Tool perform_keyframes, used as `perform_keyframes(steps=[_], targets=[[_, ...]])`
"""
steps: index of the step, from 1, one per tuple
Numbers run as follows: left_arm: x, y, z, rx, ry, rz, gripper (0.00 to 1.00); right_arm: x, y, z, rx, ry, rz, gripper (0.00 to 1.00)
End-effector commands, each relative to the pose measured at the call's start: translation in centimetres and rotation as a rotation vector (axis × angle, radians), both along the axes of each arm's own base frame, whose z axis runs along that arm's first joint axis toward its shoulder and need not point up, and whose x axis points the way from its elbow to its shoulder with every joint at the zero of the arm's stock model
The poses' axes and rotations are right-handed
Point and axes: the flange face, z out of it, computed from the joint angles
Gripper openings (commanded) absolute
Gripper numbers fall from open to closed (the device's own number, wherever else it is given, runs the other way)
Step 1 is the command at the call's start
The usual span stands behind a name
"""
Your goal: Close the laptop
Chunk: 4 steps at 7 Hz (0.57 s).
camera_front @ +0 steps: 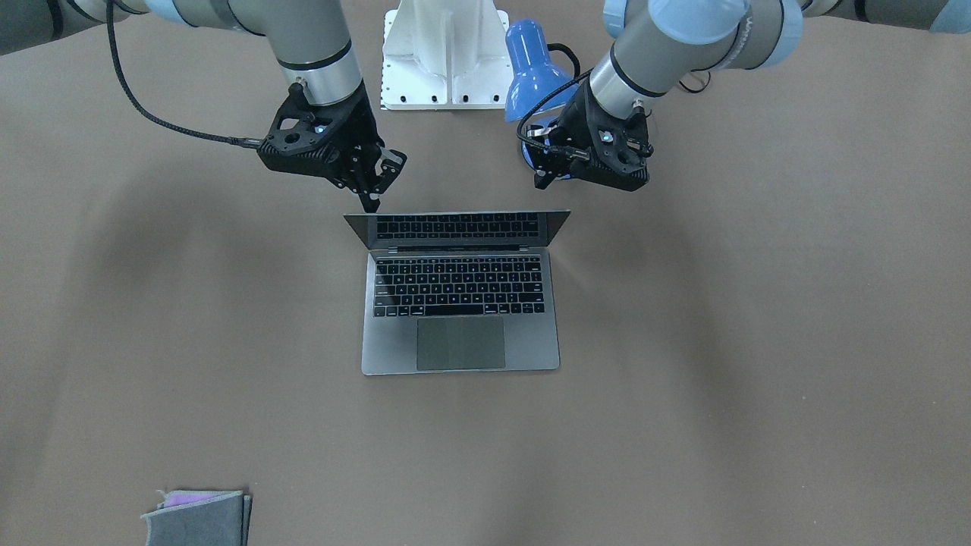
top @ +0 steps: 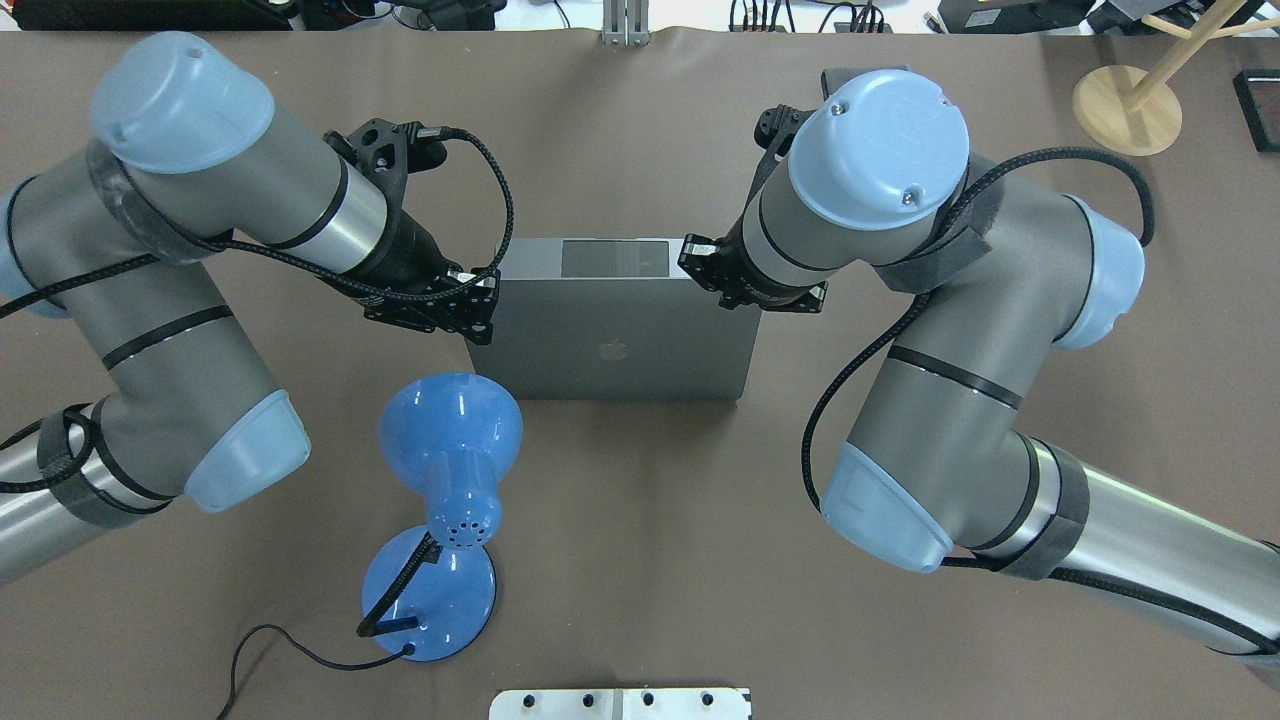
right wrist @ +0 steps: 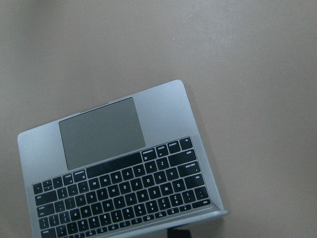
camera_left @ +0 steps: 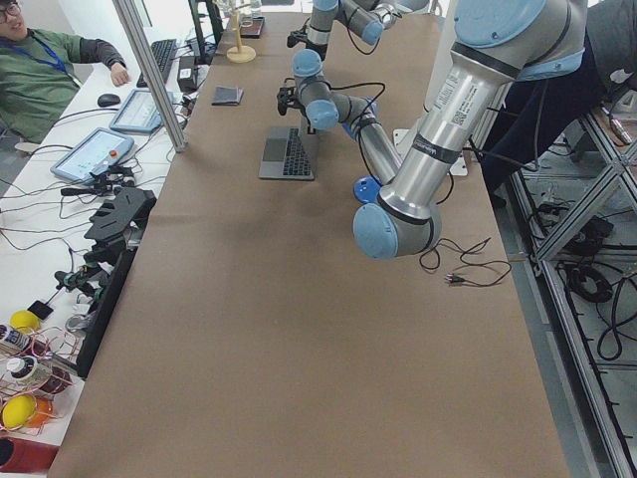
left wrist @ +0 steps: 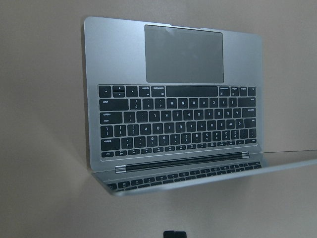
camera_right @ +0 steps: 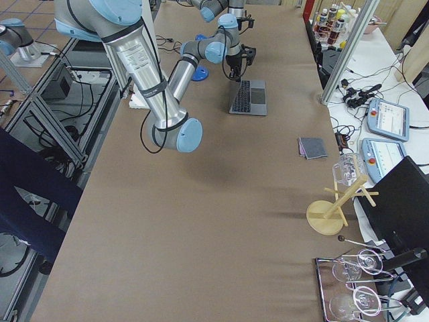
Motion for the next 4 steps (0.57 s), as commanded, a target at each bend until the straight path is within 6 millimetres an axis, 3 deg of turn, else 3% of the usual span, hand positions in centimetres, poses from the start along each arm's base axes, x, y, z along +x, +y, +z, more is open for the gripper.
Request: perform_keyframes(steps=[1, 4], targets=[[0.9, -2.5, -0.5, -0.002, -0.019, -0.030, 0.00, -0.3, -0.9, 0.3, 0.007, 0.004, 0.001, 0.00], [0.8, -6.5, 0.4, 0.026, -0.055, -0.043, 0.00, -0.8, -2.7, 0.6, 0.011, 0.025, 0.005, 0.00]])
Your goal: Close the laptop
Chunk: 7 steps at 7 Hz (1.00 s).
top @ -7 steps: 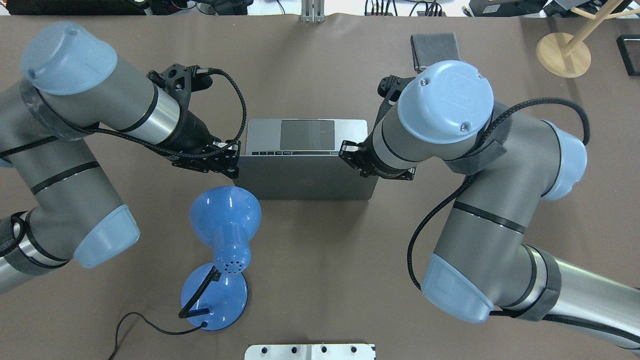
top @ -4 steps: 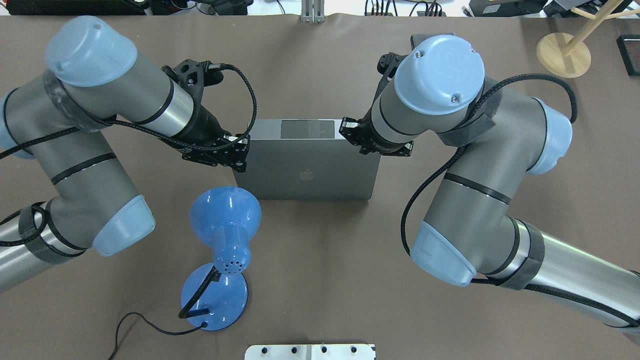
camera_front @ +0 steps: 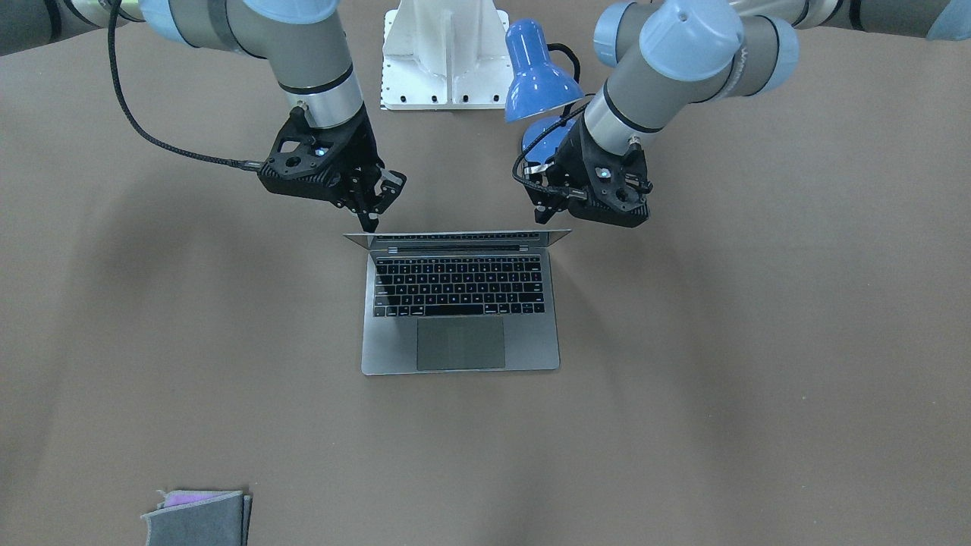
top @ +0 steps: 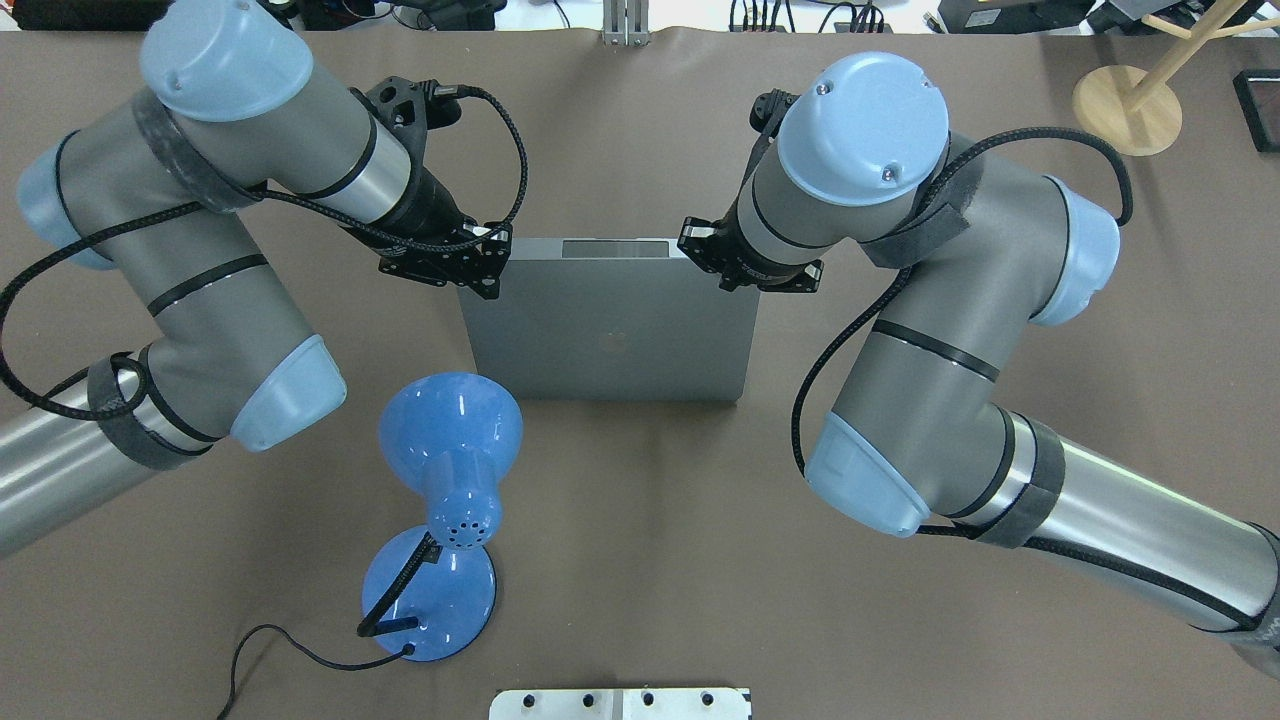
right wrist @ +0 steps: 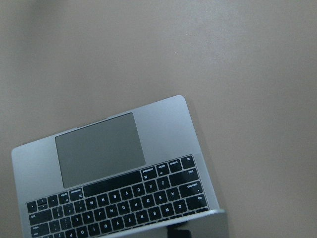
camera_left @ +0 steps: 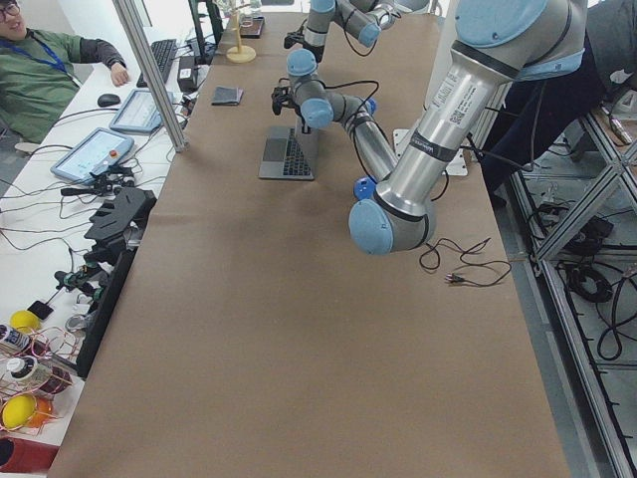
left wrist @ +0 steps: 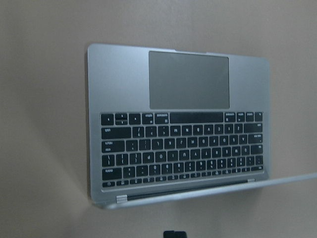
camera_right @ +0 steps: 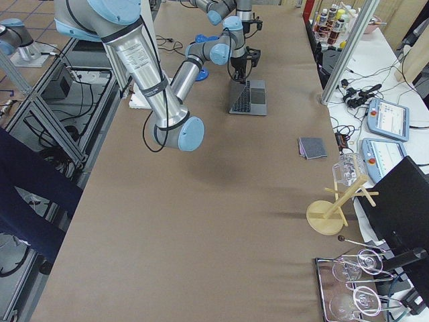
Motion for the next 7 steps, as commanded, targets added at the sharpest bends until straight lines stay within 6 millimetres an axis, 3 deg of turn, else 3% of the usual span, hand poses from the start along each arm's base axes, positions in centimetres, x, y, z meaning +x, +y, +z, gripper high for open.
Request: perform_keyframes(steps=[1, 3, 5, 7], targets=[[0.8, -2.8, -0.3, 0.014, -0.027, -0.021, 0.00, -0.2, -0.8, 0.2, -0.002, 0.009, 0.003, 0.00], [1.7, -4.8, -0.4, 0.023, -0.047, -0.027, 0.00, -1.7, -3.9, 0.1, -0.022, 0.041, 0.018, 0.00], [2.0, -6.4, 0.6, 0.038, -0.076, -0.039, 0.00, -3.0, -6.6, 1.7, -0.001, 0.021, 0.034, 0.00], [3.0, -7.9, 0.9, 0.049, -0.107, -0.052, 0.00, -4.0, -8.0, 2.5, -0.010, 0.031, 0.039, 0.00]])
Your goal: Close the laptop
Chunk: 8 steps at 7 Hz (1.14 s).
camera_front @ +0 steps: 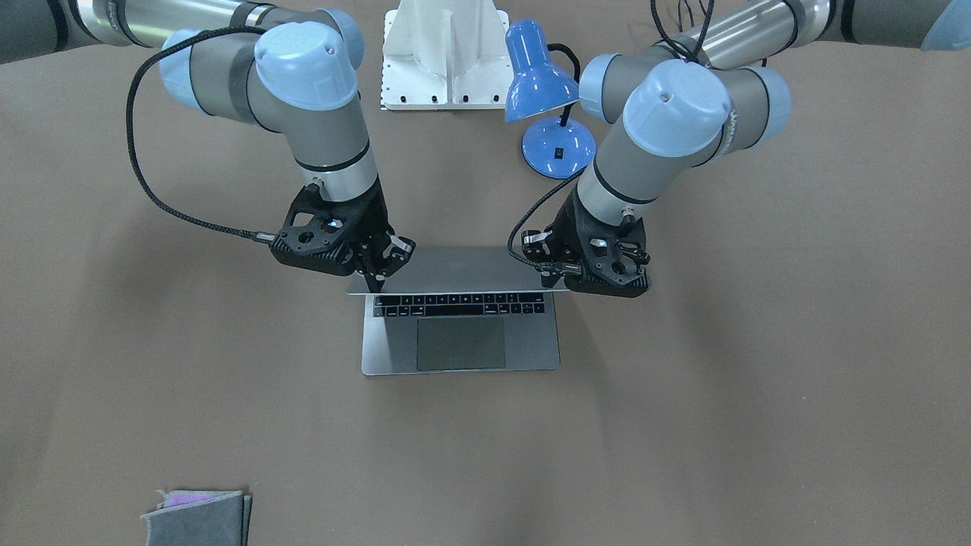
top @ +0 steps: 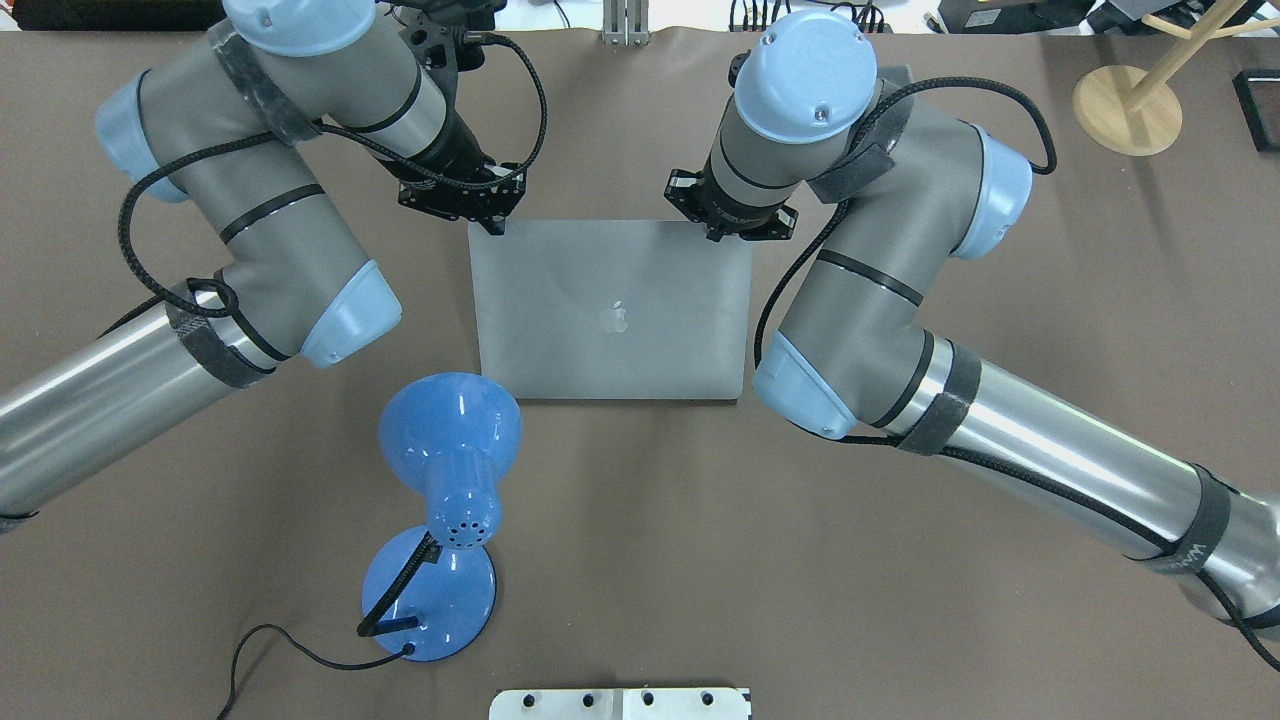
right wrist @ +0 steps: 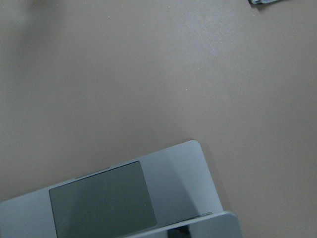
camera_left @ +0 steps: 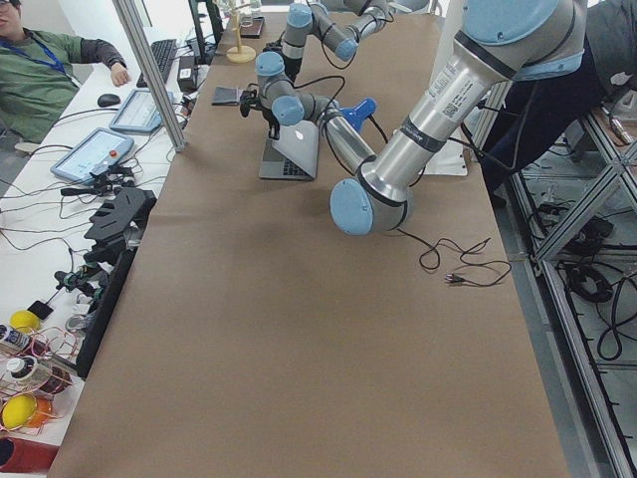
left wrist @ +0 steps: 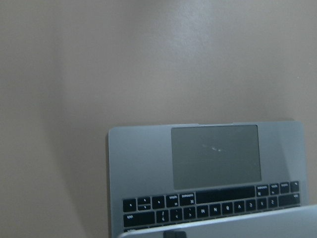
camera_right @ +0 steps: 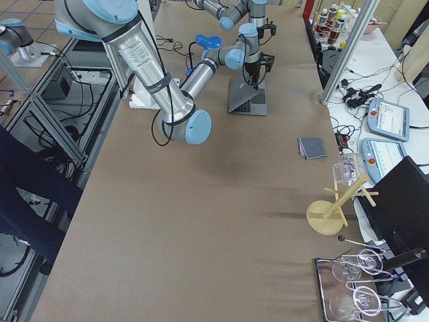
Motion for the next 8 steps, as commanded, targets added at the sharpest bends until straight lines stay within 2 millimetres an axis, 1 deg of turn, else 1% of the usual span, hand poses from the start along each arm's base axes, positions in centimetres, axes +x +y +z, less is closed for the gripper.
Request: perform_keyframes(steps=[1, 2, 3, 4, 5, 6, 7, 8], targets=[[1.0, -1.4, 0.9, 0.006, -0.033, 0.001, 0.00, -1.6, -1.6, 0.3, -0.014, 0.015, 0.002, 0.00], [1.4, -2.0, 1.4, 0.013, -0.056, -0.020, 0.00, -2.1, -2.0, 0.5, -0.020, 0.023, 0.001, 0.00], [2.2, -2.7, 2.2, 0.009, -0.061, -0.019, 0.00, -2.3, -2.2, 0.6, -0.015, 0.019, 0.000, 0.00], [2.9, -3.5, 3.2, 0.017, -0.058, -0.024, 0.00, -3.1, -2.9, 1.7, -0.006, 0.007, 0.001, 0.00], [3.3, -4.0, 3.8, 0.024, -0.078, -0.041, 0.00, -3.4, -3.2, 2.2, -0.007, 0.008, 0.001, 0.00], [3.6, -4.1, 4.0, 0.023, -0.085, -0.038, 0.00, -3.5, -3.2, 2.5, -0.008, 0.012, -0.001, 0.00], [3.8, -4.2, 4.1, 0.023, -0.089, -0.038, 0.00, -4.0, -3.5, 3.2, -0.017, 0.024, -0.004, 0.00], [4.5, -4.0, 4.3, 0.035, -0.104, -0.048, 0.00, -4.1, -3.6, 3.6, -0.019, 0.029, -0.003, 0.00]])
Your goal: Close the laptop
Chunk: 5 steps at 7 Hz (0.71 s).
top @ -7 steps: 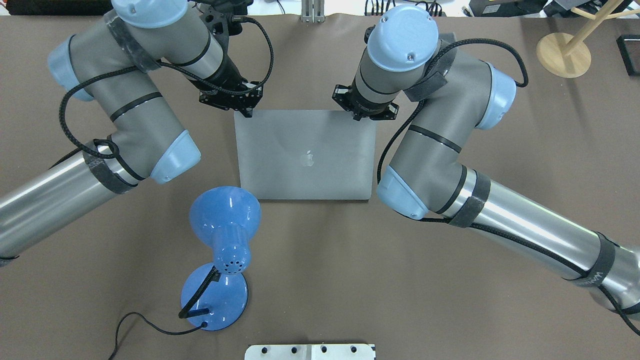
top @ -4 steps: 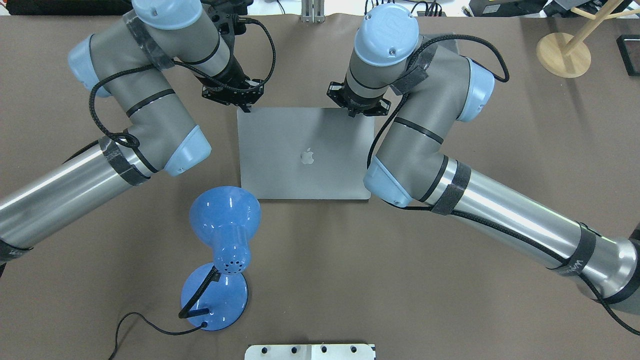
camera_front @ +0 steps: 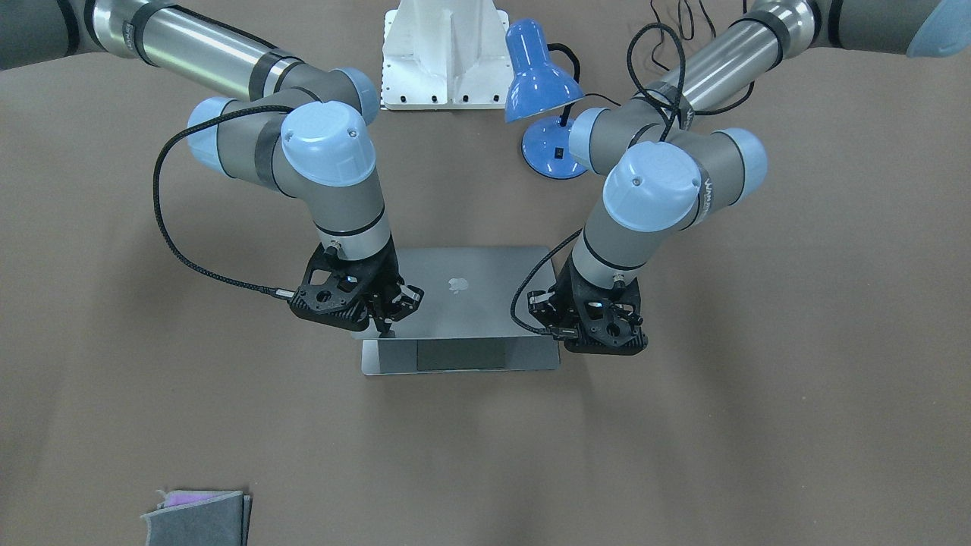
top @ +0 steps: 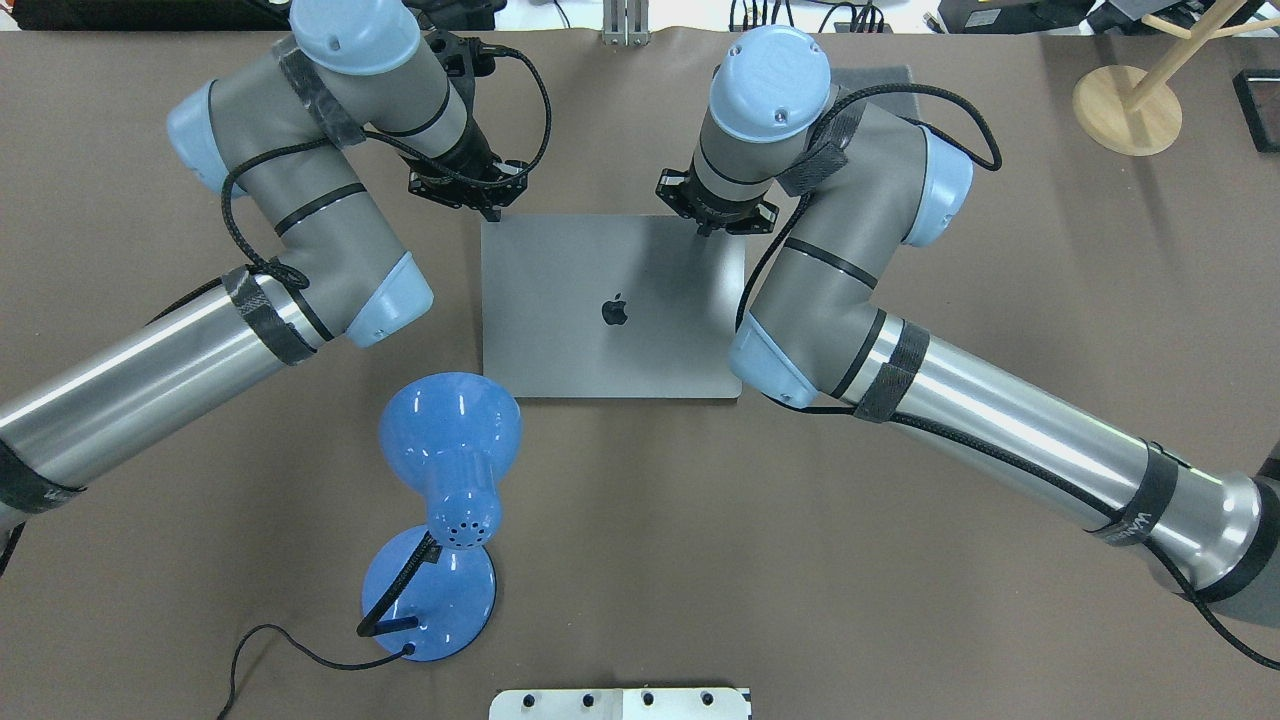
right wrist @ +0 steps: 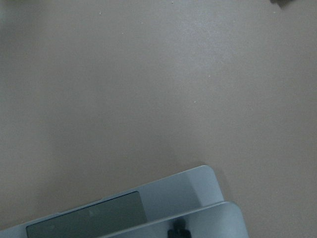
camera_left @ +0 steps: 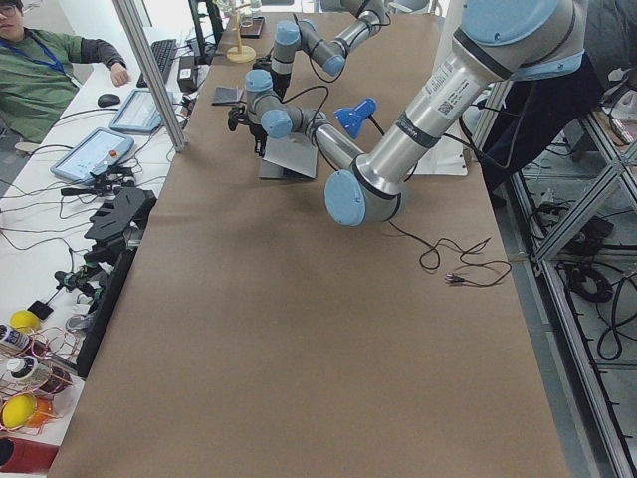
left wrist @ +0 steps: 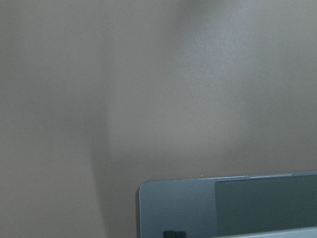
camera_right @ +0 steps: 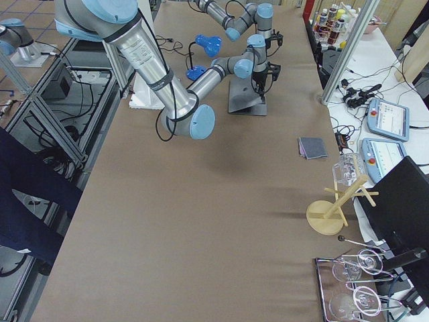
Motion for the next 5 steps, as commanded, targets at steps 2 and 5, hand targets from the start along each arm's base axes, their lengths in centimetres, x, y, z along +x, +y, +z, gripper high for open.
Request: perform_keyframes(steps=[2, 5], targets=[[1.5, 0.5, 0.4, 0.009, -0.021, -0.001, 0.00, -1.3, -1.1, 1.8, -0.001, 0.004, 0.000, 0.00], [5.1, 0.6, 1.9, 0.032, -0.095, -0.031, 0.00, -3.3, -1.7, 3.3, -0.001, 0.012, -0.006, 0.00]])
